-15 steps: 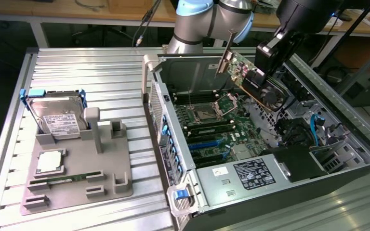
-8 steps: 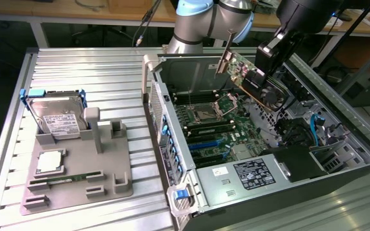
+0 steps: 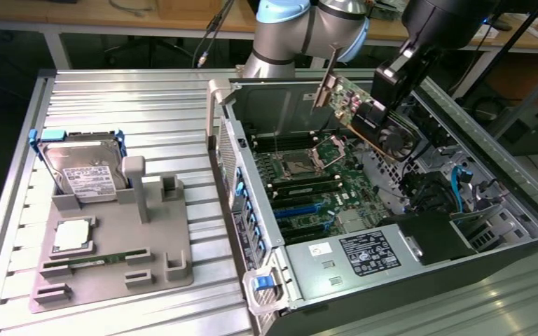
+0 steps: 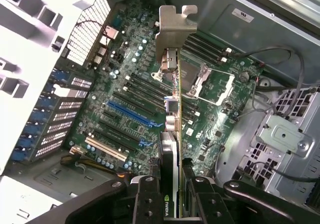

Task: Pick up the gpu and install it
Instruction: 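Insert the gpu into the slot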

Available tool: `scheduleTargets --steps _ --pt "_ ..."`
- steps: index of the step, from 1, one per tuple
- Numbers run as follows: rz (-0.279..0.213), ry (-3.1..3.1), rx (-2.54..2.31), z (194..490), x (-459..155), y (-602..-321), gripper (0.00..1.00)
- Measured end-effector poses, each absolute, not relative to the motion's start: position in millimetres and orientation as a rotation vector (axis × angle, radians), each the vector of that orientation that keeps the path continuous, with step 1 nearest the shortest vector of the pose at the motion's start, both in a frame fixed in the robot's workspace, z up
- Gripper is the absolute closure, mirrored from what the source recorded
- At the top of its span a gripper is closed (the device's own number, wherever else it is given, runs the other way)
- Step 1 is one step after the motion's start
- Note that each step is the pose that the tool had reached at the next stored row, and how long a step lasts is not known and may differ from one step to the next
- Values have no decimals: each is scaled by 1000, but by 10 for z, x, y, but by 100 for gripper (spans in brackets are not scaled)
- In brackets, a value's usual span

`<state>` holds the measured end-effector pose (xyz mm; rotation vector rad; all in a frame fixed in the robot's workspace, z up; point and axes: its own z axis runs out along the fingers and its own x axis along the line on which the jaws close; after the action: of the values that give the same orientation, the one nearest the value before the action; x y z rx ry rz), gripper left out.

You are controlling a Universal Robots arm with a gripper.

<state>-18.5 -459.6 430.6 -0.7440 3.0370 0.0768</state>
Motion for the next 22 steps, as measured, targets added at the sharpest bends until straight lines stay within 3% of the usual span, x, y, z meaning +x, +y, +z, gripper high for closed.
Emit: scheduleTargets --steps 22 --pt "78 3012 -845 4306 -185 -4597 73"
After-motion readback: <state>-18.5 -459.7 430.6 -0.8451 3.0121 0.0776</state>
